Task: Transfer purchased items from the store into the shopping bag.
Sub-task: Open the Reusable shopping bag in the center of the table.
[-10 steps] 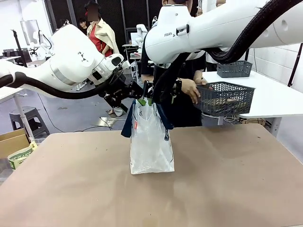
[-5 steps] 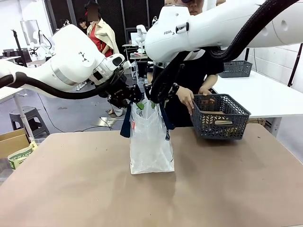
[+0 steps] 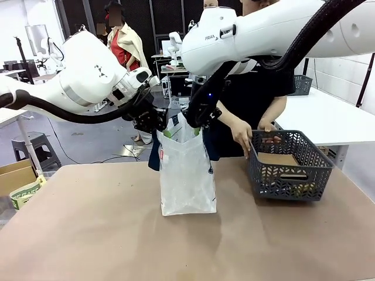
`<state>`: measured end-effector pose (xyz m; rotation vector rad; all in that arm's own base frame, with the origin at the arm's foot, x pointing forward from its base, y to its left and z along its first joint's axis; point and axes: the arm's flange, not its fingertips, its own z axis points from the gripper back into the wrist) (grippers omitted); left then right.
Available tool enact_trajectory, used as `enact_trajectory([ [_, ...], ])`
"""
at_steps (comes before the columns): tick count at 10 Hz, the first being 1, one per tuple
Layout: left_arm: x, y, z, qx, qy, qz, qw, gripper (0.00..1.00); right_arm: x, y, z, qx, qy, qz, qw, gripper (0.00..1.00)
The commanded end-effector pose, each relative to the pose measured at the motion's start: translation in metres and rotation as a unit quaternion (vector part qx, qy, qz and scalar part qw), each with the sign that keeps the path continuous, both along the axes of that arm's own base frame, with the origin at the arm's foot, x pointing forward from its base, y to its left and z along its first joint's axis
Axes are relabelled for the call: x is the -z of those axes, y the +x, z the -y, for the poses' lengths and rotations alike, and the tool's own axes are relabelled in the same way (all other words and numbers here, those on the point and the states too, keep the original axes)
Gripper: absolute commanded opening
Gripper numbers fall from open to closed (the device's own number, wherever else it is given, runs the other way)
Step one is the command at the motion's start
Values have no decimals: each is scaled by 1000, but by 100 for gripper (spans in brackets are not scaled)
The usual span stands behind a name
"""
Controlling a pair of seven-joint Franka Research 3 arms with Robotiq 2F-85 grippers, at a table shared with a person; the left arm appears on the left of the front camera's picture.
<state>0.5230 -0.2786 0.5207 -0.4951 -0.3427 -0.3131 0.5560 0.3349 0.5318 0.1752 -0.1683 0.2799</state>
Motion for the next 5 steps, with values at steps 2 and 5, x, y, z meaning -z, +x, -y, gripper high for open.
enact_trajectory([
  [2,-3,-11,-20,-11,9,8,1000,0,-1,-15,33,6,-32,-1,999,0],
  [5,-10,-12,-35,-41,36,30,998,0,-9,-18,60,3,-74,-6,997,0],
])
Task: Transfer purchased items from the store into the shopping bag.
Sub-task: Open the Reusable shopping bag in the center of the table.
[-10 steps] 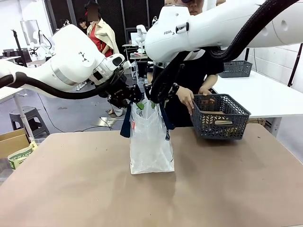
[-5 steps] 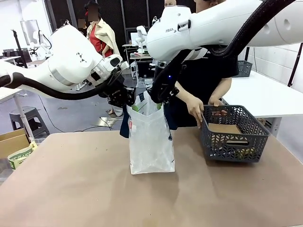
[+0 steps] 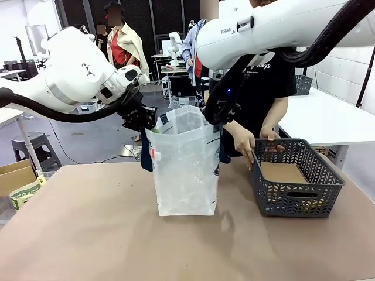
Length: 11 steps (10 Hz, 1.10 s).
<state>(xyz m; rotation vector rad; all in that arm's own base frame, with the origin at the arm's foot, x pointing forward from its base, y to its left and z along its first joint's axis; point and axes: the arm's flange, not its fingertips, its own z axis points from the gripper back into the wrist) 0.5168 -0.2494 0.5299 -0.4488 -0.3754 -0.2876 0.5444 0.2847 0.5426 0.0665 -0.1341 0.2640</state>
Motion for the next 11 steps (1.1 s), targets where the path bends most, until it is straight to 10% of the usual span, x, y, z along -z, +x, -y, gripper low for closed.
enact_trajectory([
  [1,-3,-5,-9,-26,21,14,999,0,-2,-9,17,-4,-21,11,1000,0],
  [4,-5,-5,-8,-59,22,9,998,0,-6,-14,31,-9,-35,18,999,0],
  [11,14,-7,10,96,80,-13,992,0,10,-38,50,-75,-63,78,992,0],
])
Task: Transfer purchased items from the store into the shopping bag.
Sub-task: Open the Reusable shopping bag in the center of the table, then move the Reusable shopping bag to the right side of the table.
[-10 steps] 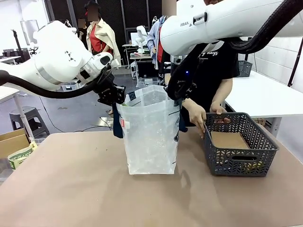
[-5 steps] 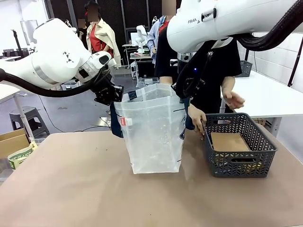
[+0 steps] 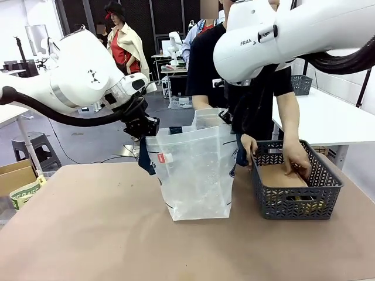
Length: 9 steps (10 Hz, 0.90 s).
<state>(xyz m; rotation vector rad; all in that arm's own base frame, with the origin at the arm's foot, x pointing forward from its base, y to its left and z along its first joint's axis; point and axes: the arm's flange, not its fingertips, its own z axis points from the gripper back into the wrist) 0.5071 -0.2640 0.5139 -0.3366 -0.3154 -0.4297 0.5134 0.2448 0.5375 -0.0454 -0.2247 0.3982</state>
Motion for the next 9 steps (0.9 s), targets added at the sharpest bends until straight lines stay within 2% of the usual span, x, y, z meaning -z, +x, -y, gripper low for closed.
enact_trajectory([
  [1,-3,5,-6,49,5,-16,999,0,5,-6,11,-18,-8,23,1000,0],
  [3,2,13,-9,67,6,-31,997,0,7,-7,10,-20,-1,23,1000,0],
  [4,-2,-1,0,37,8,-10,999,0,0,-4,2,-10,0,9,1000,0],
  [9,-2,-1,0,37,8,-10,999,0,0,-4,2,-10,0,9,1000,0],
])
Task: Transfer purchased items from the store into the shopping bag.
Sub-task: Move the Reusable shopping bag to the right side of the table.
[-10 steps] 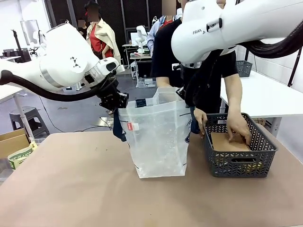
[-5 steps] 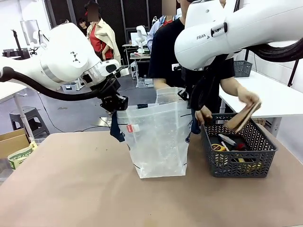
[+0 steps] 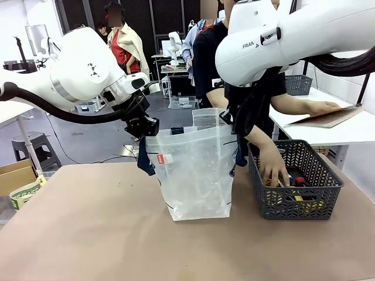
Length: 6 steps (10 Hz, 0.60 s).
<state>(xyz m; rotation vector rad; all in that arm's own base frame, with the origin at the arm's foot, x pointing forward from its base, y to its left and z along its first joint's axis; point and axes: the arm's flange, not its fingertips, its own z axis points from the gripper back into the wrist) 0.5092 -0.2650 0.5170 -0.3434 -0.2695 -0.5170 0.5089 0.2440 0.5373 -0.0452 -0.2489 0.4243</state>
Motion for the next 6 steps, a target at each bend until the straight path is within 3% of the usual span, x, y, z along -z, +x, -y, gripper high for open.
enact_trajectory([
  [1,1,-3,-1,-9,0,4,1000,0,0,1,1,3,-1,-2,1000,0],
  [6,1,-3,-1,-9,0,4,1000,0,0,1,1,3,-1,-2,1000,0],
])
